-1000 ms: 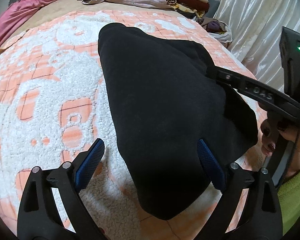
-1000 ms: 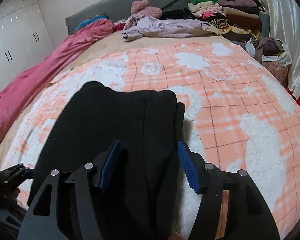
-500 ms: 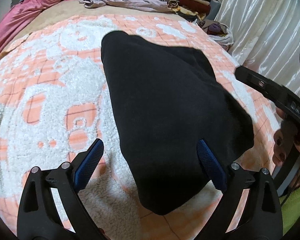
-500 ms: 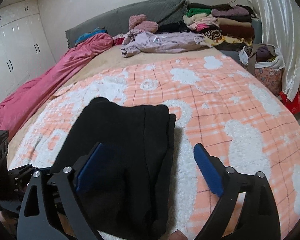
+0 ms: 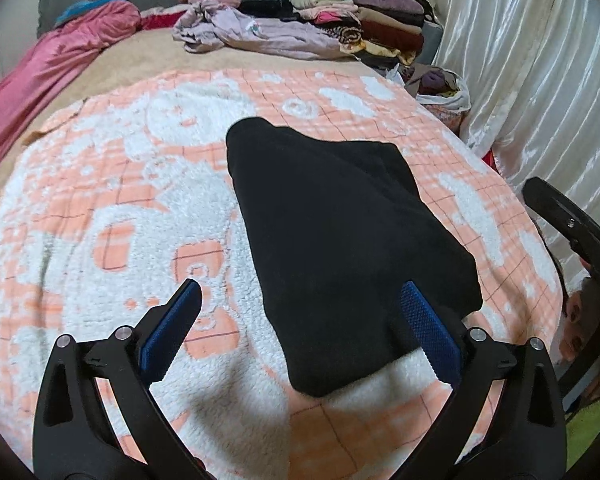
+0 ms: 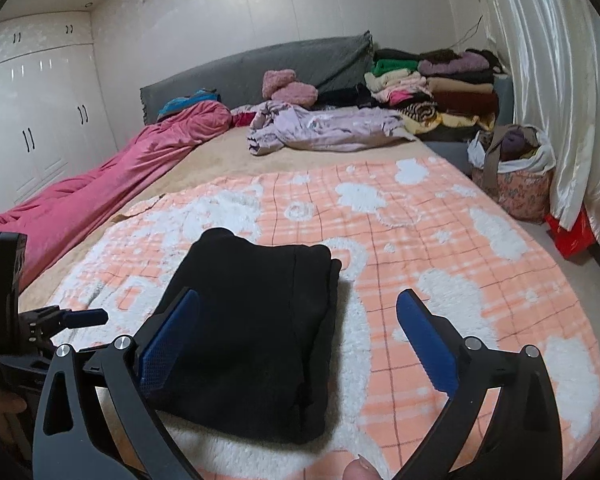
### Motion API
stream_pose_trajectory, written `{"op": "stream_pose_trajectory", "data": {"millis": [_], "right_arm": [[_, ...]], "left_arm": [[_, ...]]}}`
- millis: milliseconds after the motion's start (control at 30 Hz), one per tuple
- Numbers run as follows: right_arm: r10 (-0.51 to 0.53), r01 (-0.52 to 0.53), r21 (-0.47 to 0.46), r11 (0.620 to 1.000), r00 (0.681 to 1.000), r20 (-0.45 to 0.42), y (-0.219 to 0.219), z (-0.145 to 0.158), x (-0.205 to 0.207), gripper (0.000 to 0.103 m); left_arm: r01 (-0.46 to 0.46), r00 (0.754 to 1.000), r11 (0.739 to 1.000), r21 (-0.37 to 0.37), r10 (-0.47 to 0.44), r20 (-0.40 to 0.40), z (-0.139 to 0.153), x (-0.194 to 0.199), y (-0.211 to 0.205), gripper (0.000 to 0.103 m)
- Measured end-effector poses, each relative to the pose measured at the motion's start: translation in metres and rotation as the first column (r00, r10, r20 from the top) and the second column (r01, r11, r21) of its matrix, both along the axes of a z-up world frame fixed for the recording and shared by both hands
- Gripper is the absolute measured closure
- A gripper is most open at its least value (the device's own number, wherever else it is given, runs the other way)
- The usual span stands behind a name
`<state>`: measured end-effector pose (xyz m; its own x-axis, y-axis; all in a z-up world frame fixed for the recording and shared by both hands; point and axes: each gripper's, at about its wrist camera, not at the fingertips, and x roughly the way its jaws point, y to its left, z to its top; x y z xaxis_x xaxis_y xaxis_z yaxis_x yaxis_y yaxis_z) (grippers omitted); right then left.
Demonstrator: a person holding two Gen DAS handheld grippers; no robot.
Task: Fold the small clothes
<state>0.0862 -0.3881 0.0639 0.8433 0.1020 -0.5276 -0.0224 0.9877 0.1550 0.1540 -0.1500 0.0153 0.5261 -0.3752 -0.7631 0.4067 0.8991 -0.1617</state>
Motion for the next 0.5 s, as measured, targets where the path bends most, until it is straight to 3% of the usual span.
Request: {"op": "stream_pose_trajectory", "data": {"millis": [267, 500], "right_arm": [[0.004, -0.004, -0.008, 1.0, 0.999, 0.04, 0.006, 0.012, -0.049, 0.005], [0.009, -0.009, -0.026, 1.0, 1.0, -0.011, 0.022, -0.008, -0.088, 0.005]], "left_arm": [[-0.025, 0.996, 1.0, 0.016, 0.024, 0.09, 0.015, -0.039, 0.009, 0.009], [-0.048, 0.995, 0.999, 0.022, 0.046, 0.087, 0.001, -0.066, 0.032, 0.009]]}}
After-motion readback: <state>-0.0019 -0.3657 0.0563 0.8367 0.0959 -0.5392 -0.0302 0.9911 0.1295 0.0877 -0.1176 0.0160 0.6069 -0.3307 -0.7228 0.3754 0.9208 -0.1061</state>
